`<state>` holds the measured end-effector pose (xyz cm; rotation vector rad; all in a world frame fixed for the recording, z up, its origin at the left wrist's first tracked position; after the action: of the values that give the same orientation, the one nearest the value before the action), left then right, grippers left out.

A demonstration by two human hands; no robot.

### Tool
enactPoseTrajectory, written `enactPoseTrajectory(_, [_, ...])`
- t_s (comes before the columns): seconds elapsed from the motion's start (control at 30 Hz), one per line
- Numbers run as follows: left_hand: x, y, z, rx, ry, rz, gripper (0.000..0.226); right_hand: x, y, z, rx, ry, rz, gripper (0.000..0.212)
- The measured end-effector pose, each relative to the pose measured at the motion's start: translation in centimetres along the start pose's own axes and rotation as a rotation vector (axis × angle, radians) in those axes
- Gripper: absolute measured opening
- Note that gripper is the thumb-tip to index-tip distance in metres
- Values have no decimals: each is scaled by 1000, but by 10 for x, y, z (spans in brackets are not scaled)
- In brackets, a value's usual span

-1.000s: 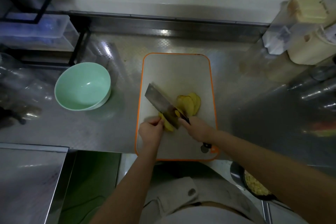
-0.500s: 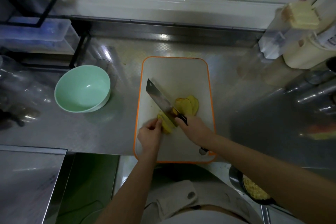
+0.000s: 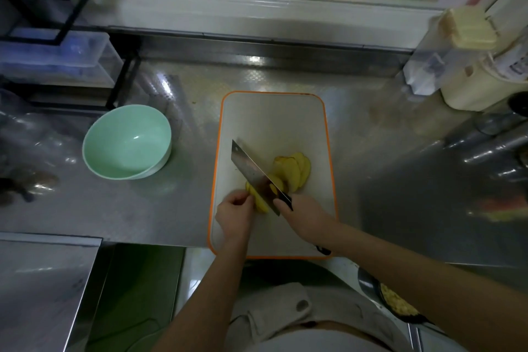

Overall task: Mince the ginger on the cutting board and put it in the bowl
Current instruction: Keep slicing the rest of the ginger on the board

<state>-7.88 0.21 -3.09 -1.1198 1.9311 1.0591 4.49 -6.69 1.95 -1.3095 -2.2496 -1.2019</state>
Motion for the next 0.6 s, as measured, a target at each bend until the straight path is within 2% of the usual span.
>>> enactPoseTrajectory(0.27, [-1, -3, 3, -23, 46, 49, 15, 5, -1, -10, 40, 11, -11, 31])
enactPoseTrajectory(0.6, [0, -5, 3, -20, 51, 88, 17, 5, -3, -14, 1, 27, 14, 29])
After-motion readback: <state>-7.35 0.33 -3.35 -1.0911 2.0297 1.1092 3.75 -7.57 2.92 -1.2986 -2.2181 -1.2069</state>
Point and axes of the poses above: each hand's wrist, its own z-axis towards the middle knuckle, its own y-axis out of the back of the hand, x = y × z, the point moved 2 cm from there along z, towards the middle knuckle, and after that the axes turned 7 degrees about x, right-handed, at the moved point
